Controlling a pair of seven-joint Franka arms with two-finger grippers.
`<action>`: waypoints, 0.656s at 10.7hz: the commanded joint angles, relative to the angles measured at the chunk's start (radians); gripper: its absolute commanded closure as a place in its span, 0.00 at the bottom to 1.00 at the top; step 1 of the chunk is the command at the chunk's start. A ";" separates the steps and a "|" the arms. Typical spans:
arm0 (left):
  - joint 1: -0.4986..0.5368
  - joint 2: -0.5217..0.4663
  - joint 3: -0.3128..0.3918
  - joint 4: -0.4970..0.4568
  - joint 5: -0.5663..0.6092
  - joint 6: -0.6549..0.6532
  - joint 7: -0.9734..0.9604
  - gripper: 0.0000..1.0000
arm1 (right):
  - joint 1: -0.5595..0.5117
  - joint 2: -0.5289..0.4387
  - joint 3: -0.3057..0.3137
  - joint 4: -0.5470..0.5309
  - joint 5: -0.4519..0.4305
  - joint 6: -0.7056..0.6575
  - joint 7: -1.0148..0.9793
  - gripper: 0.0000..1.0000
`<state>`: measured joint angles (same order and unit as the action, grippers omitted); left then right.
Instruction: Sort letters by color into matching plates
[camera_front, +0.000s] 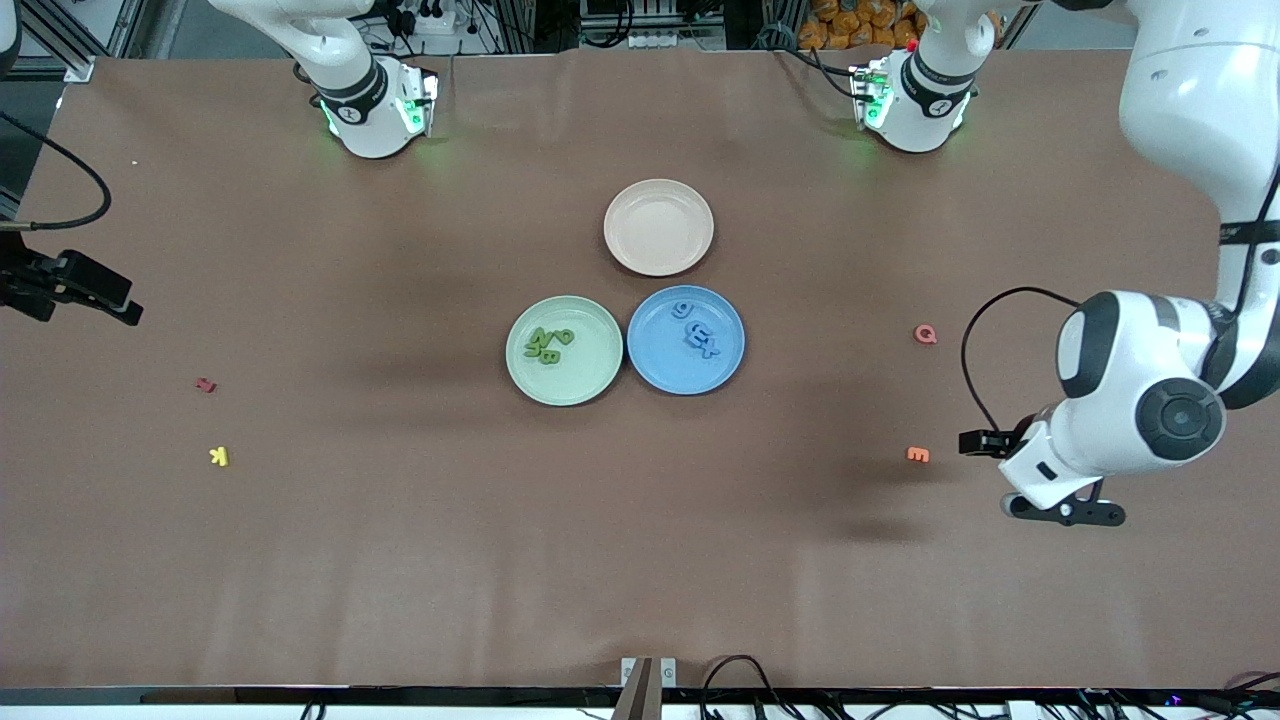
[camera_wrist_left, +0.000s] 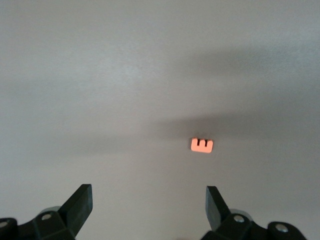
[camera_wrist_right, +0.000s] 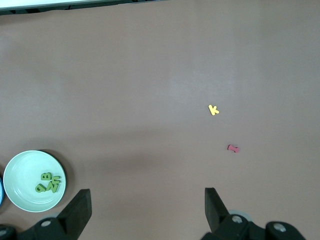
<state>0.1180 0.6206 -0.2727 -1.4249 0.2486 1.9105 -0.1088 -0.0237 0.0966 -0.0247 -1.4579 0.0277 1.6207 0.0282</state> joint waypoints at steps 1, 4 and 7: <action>-0.011 -0.096 0.026 -0.029 -0.034 -0.060 0.024 0.00 | -0.001 0.000 0.002 0.001 -0.008 0.005 0.012 0.00; -0.011 -0.153 0.042 -0.025 -0.075 -0.116 0.057 0.00 | 0.001 0.000 0.002 0.001 -0.008 0.005 0.012 0.00; -0.018 -0.229 0.095 -0.025 -0.137 -0.168 0.087 0.00 | -0.001 0.002 0.002 0.001 -0.009 0.005 0.012 0.00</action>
<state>0.1149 0.4700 -0.2256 -1.4250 0.1637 1.7871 -0.0592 -0.0236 0.0980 -0.0245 -1.4579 0.0277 1.6215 0.0282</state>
